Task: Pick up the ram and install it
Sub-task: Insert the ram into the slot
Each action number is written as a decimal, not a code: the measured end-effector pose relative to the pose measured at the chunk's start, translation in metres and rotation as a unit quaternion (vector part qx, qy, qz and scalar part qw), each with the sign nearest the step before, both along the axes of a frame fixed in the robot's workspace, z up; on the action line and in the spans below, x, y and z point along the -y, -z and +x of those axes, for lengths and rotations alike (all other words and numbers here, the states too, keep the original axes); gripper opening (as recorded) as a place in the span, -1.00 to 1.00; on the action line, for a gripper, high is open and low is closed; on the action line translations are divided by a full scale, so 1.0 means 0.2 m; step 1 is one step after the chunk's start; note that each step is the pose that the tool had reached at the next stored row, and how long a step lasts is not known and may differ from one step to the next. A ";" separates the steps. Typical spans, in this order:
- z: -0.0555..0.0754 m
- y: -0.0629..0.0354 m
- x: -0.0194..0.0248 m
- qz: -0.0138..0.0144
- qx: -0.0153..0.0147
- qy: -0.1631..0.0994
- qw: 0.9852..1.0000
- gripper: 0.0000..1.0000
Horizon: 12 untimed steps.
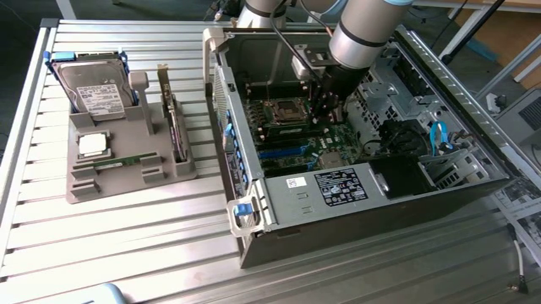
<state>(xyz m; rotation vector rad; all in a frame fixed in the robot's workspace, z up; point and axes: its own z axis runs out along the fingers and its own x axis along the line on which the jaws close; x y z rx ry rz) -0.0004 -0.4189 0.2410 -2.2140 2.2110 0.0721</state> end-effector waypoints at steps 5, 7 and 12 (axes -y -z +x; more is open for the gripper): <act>0.00 0.000 -0.001 0.000 0.000 0.000 1.000 -0.76; 0.00 0.000 -0.002 0.000 0.000 0.000 1.000 -0.76; -0.01 0.000 -0.002 0.000 0.000 0.000 1.000 -0.76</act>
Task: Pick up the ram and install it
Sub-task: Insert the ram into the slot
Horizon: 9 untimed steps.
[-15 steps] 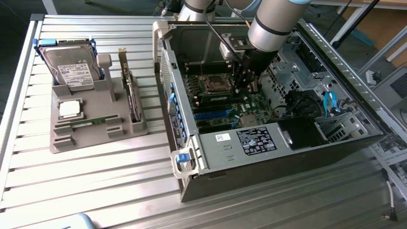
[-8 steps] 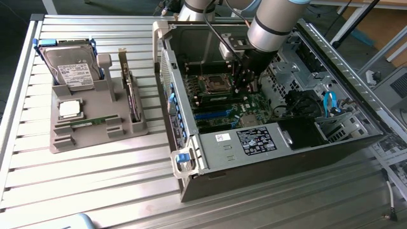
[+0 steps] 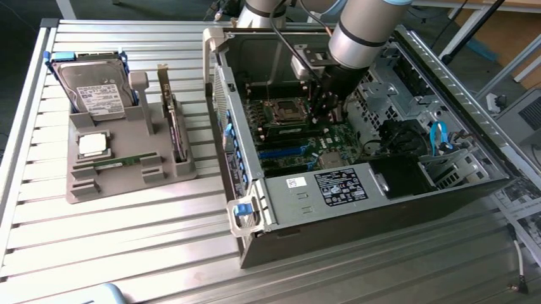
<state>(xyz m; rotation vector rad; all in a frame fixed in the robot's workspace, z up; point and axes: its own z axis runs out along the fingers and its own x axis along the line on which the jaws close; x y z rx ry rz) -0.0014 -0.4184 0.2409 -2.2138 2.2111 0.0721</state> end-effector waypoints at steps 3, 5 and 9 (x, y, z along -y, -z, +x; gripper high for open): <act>0.00 0.000 0.000 0.000 0.000 0.000 1.000 -0.76; 0.00 0.000 0.000 0.000 0.000 0.000 1.000 -0.76; 0.00 0.000 0.000 0.000 0.000 0.001 1.000 -0.76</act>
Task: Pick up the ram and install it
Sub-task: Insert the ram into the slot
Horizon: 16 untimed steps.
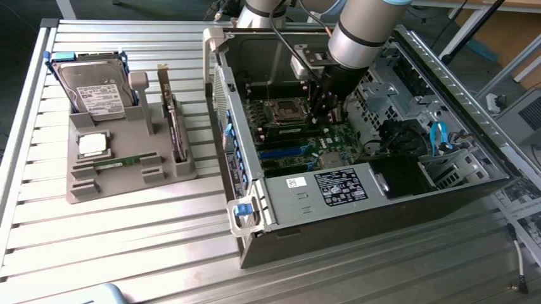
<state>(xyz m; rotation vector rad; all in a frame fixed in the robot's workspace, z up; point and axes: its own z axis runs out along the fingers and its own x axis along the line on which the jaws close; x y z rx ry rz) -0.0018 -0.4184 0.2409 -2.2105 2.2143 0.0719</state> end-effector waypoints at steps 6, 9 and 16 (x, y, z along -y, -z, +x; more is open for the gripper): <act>0.00 0.001 0.000 0.000 0.000 0.000 1.000 -0.76; 0.00 0.005 0.000 0.000 0.000 0.000 1.000 -0.76; 0.00 0.007 0.000 0.000 0.000 0.000 1.000 -0.76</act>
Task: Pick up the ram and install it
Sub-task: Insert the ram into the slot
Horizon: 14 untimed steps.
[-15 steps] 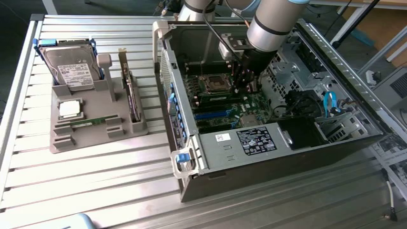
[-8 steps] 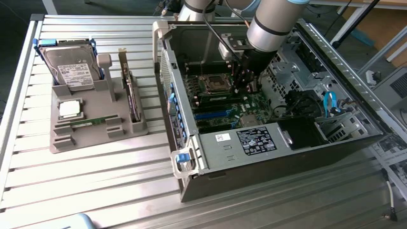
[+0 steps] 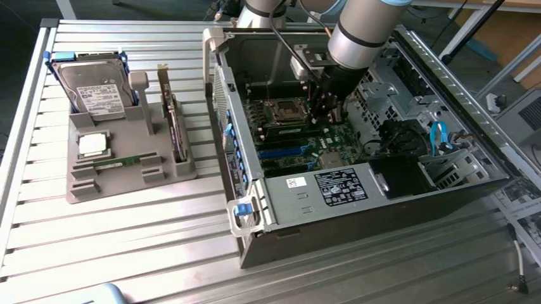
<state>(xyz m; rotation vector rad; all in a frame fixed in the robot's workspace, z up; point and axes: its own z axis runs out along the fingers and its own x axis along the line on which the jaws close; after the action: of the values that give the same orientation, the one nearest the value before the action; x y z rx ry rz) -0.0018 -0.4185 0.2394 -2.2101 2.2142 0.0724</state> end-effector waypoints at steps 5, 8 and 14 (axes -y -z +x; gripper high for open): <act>0.00 0.000 0.000 0.000 0.000 0.000 1.000 -0.76; 0.00 0.002 0.000 0.000 0.000 0.000 1.000 -0.76; 0.00 0.001 0.001 0.000 0.000 0.001 1.000 -0.76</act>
<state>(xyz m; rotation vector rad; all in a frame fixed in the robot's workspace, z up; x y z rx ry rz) -0.0018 -0.4187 0.2392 -2.2078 2.2164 0.0725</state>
